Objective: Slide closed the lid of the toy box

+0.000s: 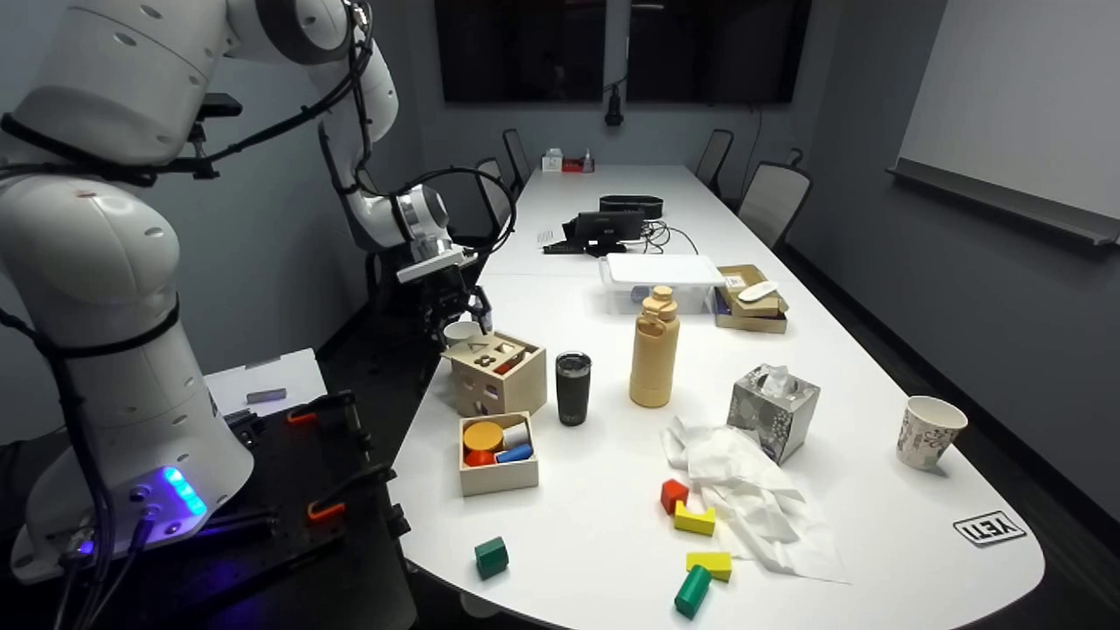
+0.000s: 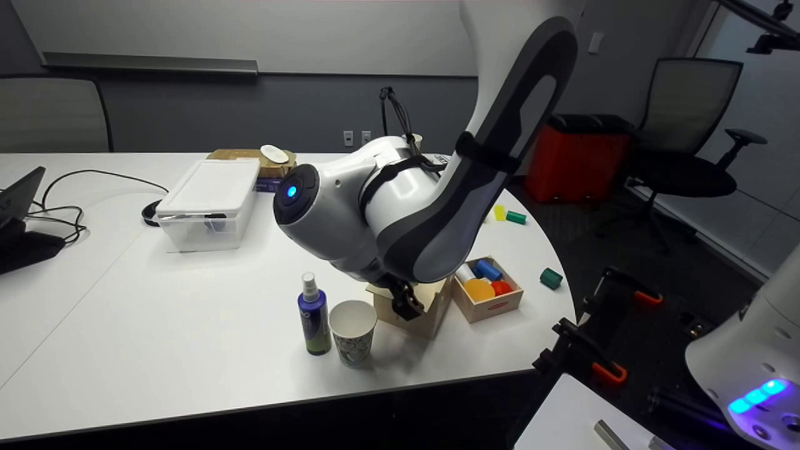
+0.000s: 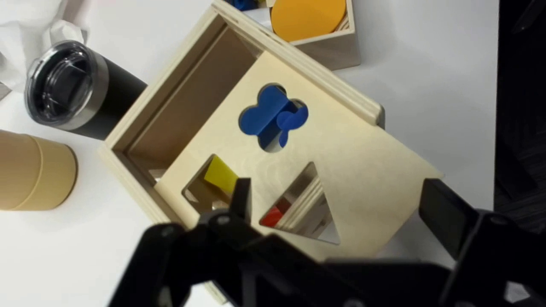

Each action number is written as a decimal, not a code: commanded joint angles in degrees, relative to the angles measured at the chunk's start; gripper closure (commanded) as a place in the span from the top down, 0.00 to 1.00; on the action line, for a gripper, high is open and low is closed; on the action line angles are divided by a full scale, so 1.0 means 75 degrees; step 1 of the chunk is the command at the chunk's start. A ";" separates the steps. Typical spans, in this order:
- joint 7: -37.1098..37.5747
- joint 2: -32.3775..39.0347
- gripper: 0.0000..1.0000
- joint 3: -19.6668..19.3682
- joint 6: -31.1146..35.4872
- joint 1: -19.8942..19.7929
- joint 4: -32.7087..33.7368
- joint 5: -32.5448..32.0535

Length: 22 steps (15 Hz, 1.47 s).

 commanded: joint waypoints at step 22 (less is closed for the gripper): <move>-0.0476 -0.0788 1.00 0.0518 -0.0379 -0.0849 0.0003 0.1430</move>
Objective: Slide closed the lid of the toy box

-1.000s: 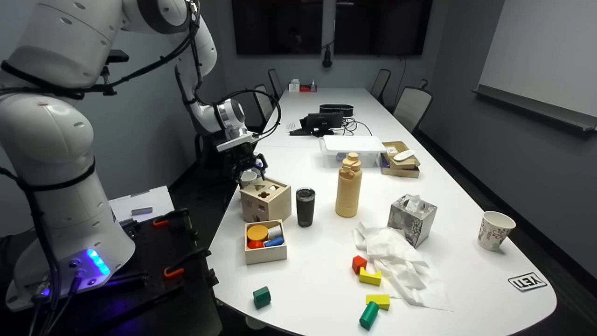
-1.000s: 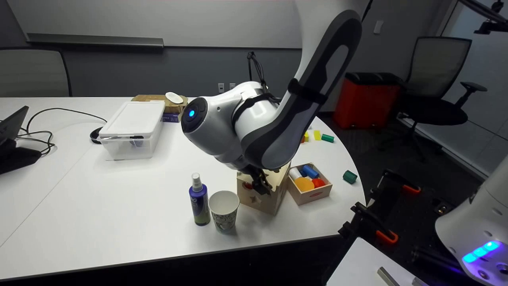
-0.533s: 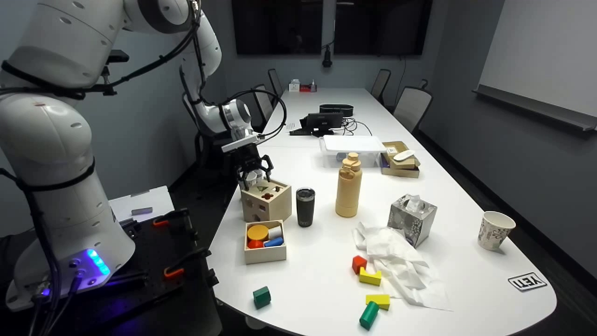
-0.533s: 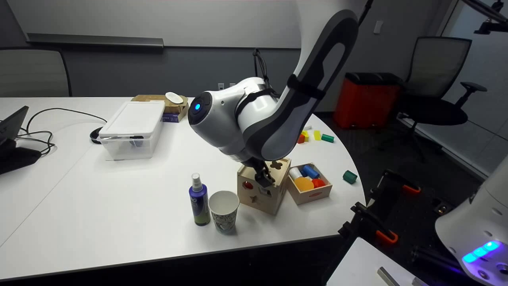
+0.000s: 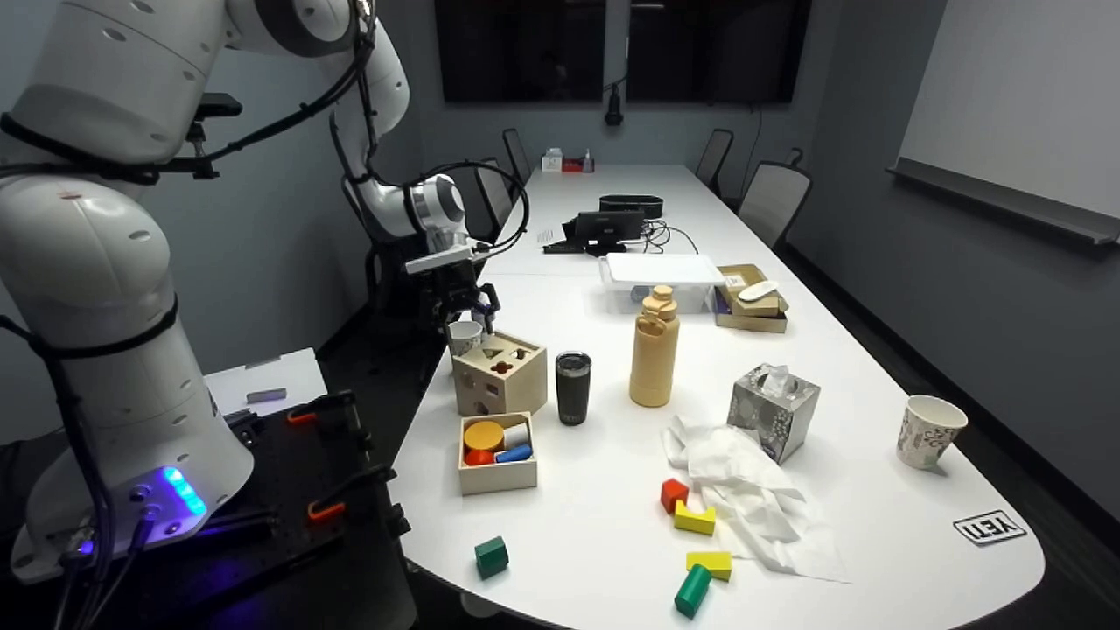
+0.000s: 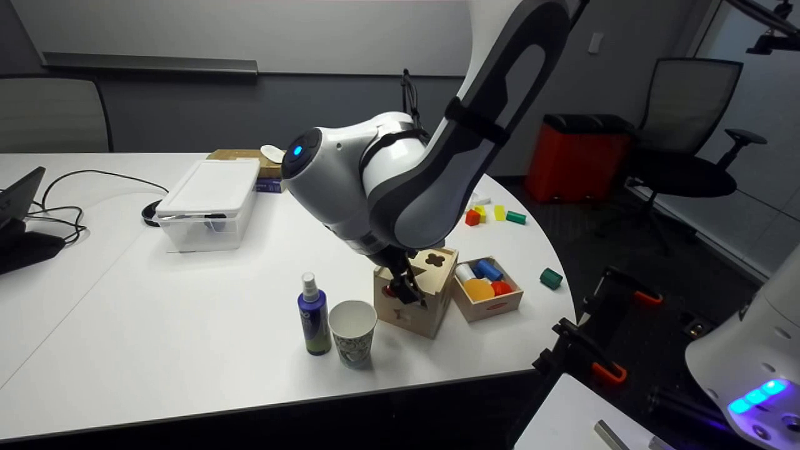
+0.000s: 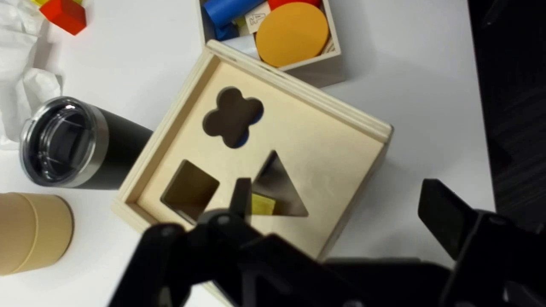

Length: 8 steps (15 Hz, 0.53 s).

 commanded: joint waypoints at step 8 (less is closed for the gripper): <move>-0.1653 -0.1916 1.00 0.0665 -0.0547 -0.0524 0.0131 0.2624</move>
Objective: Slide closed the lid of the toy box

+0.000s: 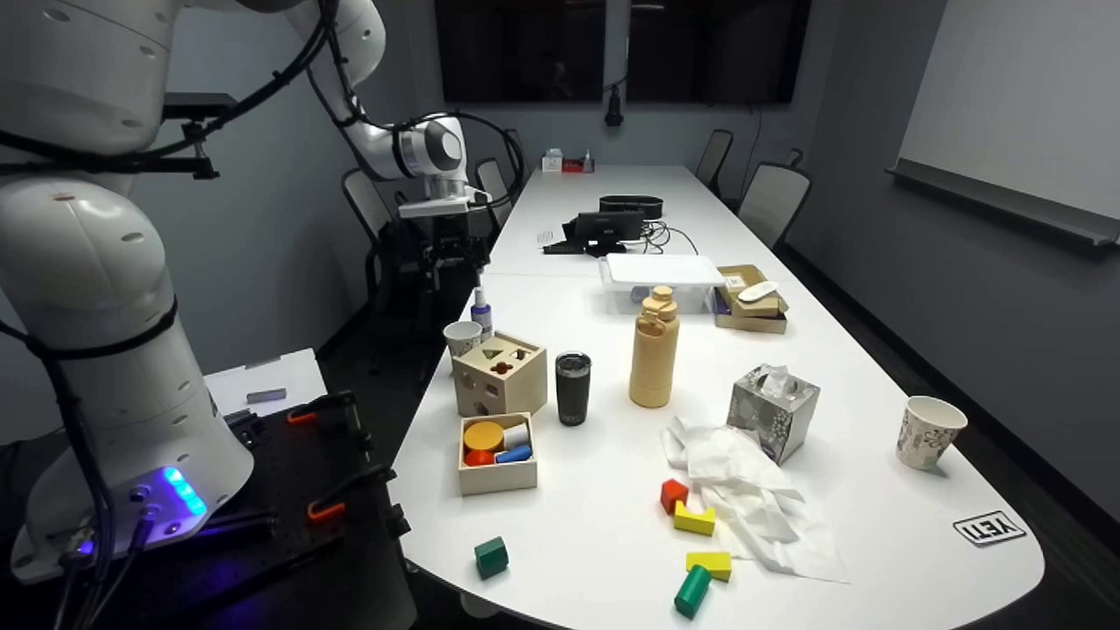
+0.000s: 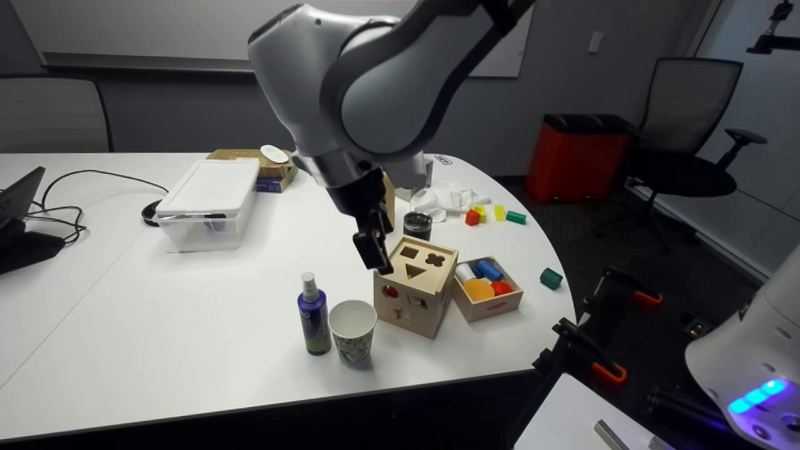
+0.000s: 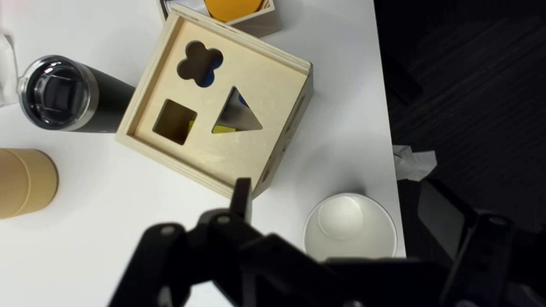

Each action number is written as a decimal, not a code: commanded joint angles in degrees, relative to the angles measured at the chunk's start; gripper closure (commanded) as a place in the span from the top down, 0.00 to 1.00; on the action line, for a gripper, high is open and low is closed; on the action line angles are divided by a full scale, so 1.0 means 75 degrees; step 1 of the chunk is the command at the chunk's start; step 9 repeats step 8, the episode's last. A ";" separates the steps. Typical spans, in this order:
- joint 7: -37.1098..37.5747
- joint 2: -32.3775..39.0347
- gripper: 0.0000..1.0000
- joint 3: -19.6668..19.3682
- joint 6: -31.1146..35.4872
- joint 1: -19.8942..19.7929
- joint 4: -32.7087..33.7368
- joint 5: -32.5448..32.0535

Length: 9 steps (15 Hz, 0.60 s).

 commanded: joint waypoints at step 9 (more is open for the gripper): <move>-0.0356 -0.0736 1.00 0.0086 -0.0334 -0.0229 0.0070 0.0537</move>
